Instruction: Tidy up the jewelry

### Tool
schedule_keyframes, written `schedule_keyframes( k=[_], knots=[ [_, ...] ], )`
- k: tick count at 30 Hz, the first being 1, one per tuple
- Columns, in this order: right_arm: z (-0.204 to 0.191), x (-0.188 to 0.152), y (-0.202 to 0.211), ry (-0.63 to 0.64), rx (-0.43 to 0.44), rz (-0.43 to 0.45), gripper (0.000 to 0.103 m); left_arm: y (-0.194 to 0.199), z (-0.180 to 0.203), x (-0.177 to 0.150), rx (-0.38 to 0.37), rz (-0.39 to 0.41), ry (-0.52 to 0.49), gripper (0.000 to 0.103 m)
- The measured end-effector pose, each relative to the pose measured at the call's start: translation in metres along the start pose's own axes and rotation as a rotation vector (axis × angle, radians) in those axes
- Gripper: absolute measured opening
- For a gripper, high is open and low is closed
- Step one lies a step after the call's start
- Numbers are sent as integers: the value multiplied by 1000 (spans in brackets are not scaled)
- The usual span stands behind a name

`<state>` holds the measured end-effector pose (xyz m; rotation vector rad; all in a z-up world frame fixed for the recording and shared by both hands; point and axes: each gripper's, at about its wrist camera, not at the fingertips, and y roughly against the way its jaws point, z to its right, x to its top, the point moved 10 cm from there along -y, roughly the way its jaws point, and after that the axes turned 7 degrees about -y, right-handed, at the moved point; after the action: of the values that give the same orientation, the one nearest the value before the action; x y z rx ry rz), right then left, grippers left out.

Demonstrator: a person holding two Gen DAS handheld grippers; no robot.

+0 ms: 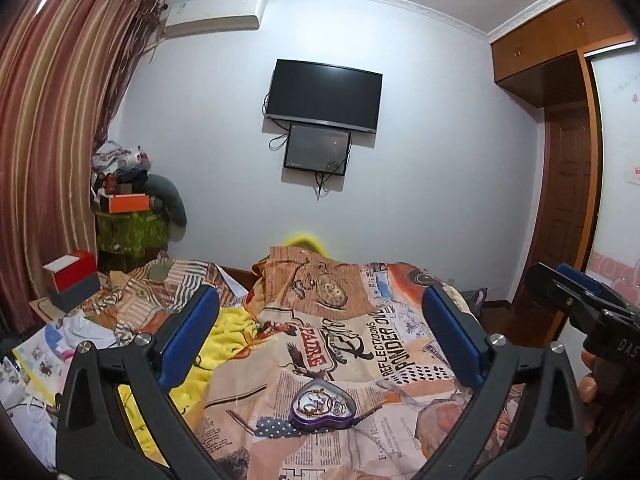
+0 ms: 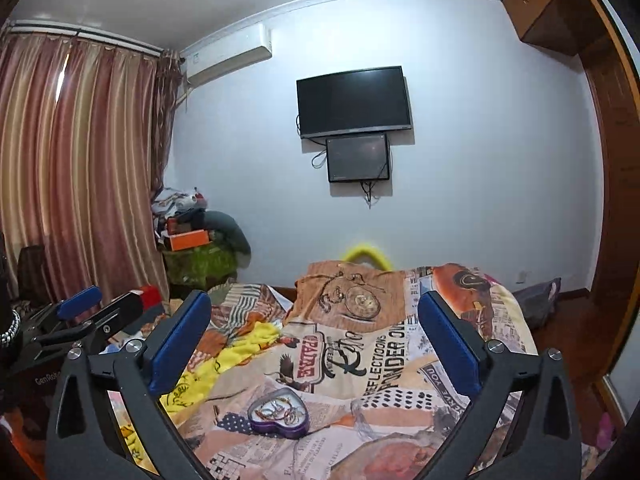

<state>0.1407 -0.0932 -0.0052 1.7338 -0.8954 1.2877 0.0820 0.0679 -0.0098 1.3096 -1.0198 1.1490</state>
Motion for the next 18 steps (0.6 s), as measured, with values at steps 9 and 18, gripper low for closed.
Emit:
schedule_keyframes(
  k=[9, 18],
  knots=[
    [5, -6, 8, -9, 12, -21, 103, -1, -1, -4, 7, -9, -4, 102],
    [4, -15, 7, 9, 17, -49, 103, -3, -2, -7, 0, -18, 2, 102]
  ],
)
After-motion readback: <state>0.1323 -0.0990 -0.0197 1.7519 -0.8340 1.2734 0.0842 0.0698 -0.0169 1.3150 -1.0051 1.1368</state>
